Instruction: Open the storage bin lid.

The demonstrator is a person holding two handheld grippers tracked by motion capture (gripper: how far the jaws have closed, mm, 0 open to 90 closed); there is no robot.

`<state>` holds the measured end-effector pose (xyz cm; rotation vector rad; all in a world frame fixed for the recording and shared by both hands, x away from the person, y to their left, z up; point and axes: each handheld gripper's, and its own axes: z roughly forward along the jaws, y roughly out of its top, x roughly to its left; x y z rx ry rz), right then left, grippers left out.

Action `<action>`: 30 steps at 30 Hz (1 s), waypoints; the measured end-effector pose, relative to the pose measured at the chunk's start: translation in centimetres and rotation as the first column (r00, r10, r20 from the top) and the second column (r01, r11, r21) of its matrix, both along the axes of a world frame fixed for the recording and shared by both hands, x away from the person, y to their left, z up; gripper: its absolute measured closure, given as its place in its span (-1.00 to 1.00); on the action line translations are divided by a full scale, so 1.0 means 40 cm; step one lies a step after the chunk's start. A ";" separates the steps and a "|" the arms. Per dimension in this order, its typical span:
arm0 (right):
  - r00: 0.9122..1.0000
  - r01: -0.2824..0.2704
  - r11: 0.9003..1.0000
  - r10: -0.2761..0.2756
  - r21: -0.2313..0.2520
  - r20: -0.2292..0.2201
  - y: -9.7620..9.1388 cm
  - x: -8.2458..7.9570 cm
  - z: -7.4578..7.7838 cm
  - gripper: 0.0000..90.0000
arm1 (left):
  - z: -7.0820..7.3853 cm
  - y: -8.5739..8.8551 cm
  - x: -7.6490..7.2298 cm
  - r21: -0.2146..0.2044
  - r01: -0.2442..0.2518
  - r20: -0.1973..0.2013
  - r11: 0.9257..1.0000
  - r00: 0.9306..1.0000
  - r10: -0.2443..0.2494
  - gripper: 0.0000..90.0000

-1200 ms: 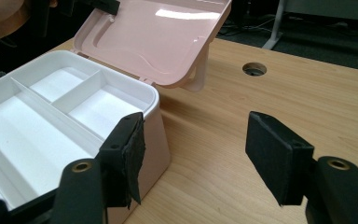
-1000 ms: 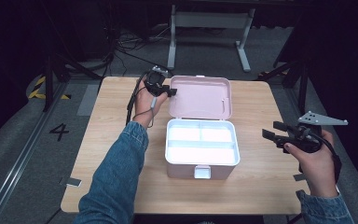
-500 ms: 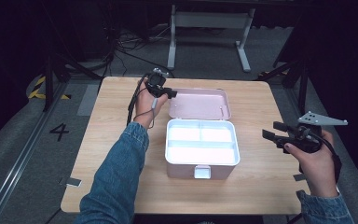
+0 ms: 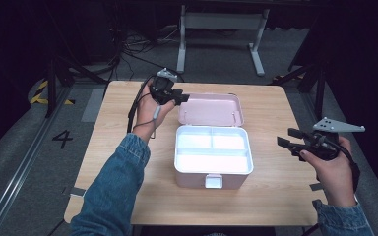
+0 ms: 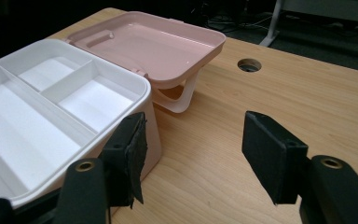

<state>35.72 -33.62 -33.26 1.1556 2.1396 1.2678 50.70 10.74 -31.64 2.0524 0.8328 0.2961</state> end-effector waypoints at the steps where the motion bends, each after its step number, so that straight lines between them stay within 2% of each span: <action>1: 1.000 -0.003 1.000 0.003 0.003 0.001 0.002 0.002 0.000 -0.06 | 0.010 0.004 -0.017 0.002 0.009 0.015 1.000 1.000 -0.009 0.36; 4: 1.000 -0.018 1.000 0.018 0.008 -0.004 0.009 0.010 -0.001 -0.04 | 0.038 0.022 -0.070 0.011 0.034 0.046 0.999 0.998 -0.034 0.33; 7: 0.999 -0.032 0.999 0.032 0.009 -0.011 0.016 0.023 -0.003 0.00 | 0.061 0.047 -0.121 0.023 0.050 0.057 0.998 0.997 -0.052 0.31; 11: 0.998 -0.062 0.998 0.062 -0.007 -0.031 0.024 0.039 -0.007 0.00 | 0.083 0.088 -0.185 0.046 0.068 0.055 0.997 0.996 -0.070 0.25; 15: 0.996 -0.076 0.997 0.075 -0.017 -0.047 0.022 0.058 -0.013 0.02 | 0.091 0.132 -0.246 0.084 0.054 0.047 0.995 0.997 -0.058 0.21; 18: 0.995 -0.076 0.997 0.074 -0.028 -0.059 0.019 0.071 -0.018 0.02 | 0.089 0.158 -0.280 0.108 0.032 0.032 0.994 0.999 -0.036 0.17; 21: 0.994 -0.077 0.996 0.074 -0.034 -0.079 0.015 0.079 -0.025 0.06 | 0.083 0.187 -0.318 0.139 0.019 0.042 0.990 0.999 -0.026 0.10; 24: 0.992 -0.082 0.996 0.078 -0.041 -0.096 0.011 0.082 -0.032 0.07 | 0.075 0.210 -0.351 0.176 0.009 0.035 0.984 0.999 -0.015 0.04; 25: 0.992 -0.081 0.996 0.076 -0.042 -0.102 0.011 0.083 -0.035 0.07 | 0.069 0.217 -0.360 0.183 0.001 0.018 0.983 1.000 -0.005 0.02; 28: 0.990 -0.074 0.994 0.064 -0.076 -0.126 0.009 0.086 -0.045 0.08 | 0.044 0.238 -0.377 0.225 -0.042 0.006 0.974 0.999 0.041 -0.03; 30: 0.989 -0.078 0.994 0.067 -0.082 -0.135 0.008 0.087 -0.049 0.07 | 0.029 0.249 -0.381 0.237 -0.058 -0.008 0.970 0.998 0.062 -0.05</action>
